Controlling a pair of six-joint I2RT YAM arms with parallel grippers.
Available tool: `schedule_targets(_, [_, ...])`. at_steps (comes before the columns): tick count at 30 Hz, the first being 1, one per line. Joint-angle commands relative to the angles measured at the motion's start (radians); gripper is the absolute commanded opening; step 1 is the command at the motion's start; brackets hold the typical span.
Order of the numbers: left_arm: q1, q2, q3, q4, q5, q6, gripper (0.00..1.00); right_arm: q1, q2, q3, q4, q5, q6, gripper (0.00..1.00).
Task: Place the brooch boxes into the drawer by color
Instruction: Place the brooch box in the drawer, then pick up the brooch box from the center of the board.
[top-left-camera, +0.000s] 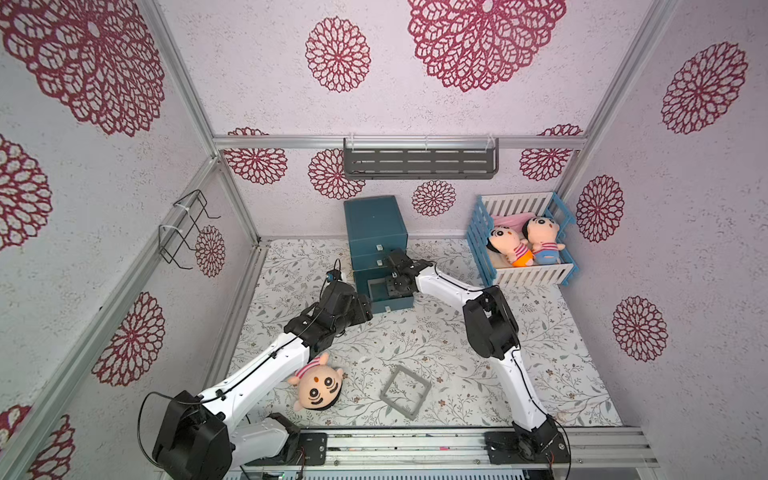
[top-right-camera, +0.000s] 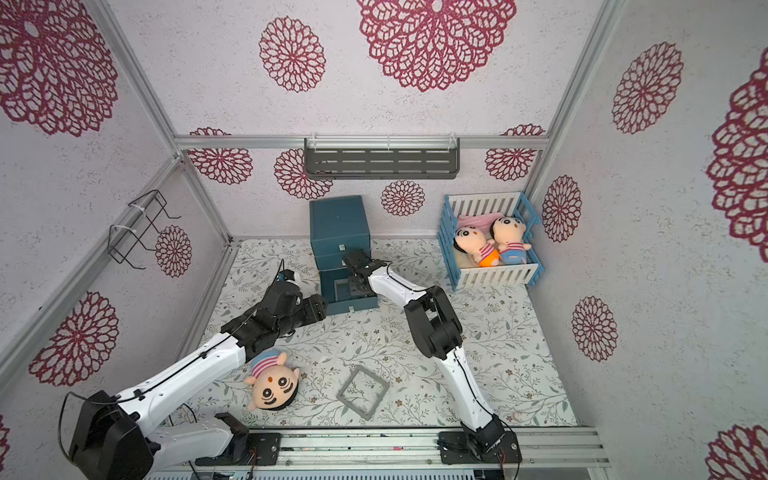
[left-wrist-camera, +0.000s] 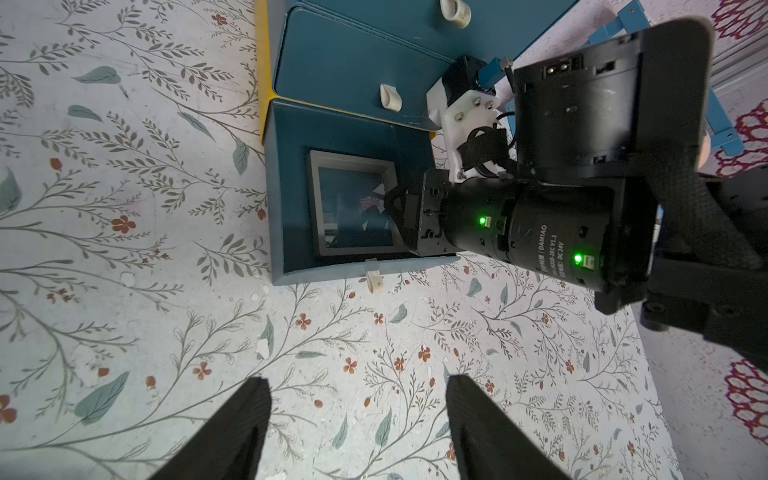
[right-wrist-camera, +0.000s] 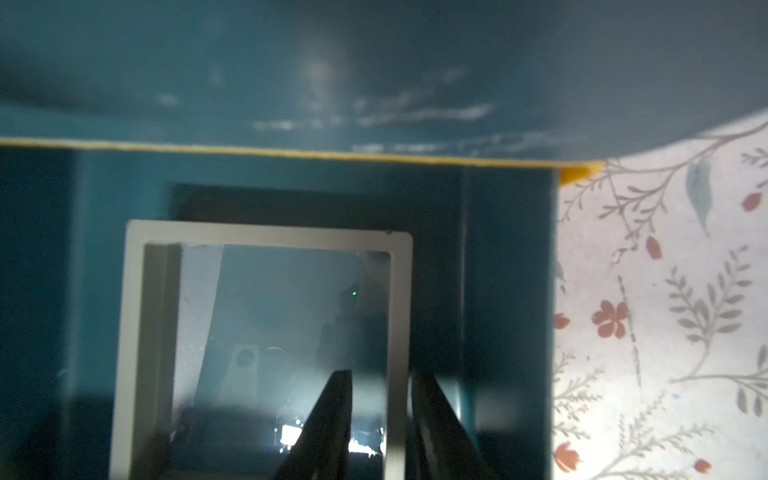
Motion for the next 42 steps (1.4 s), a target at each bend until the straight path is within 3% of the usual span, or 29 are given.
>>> schedule_targets(1, [0.009,-0.015,0.017,0.001,0.013,0.000,0.74,-0.002,-0.126,-0.062,0.113,-0.021,-0.047,0.32])
schedule_targets(13, [-0.052,-0.068,-0.055,-0.004,-0.038,-0.043,0.74,0.004,-0.601,-0.612,0.501,-0.142,-0.154,0.36])
schedule_targets(21, [-0.186,-0.101,-0.139,0.021,-0.166,-0.140,0.74,0.057,-0.939,-1.064,0.673,-0.196,-0.180,0.38])
schedule_targets(26, [-0.286,-0.120,-0.188,0.031,-0.225,-0.206,0.74,0.174,-1.110,-1.285,0.732,-0.170,-0.184,0.40])
schedule_targets(35, [-0.459,-0.317,-0.341,0.082,-0.177,-0.294,0.73,0.341,-1.320,-1.497,0.707,-0.075,-0.140,0.43])
schedule_targets(42, [-0.626,-0.400,-0.414,0.058,-0.248,-0.380,0.72,0.360,-1.398,-1.565,0.686,-0.097,-0.127,0.44])
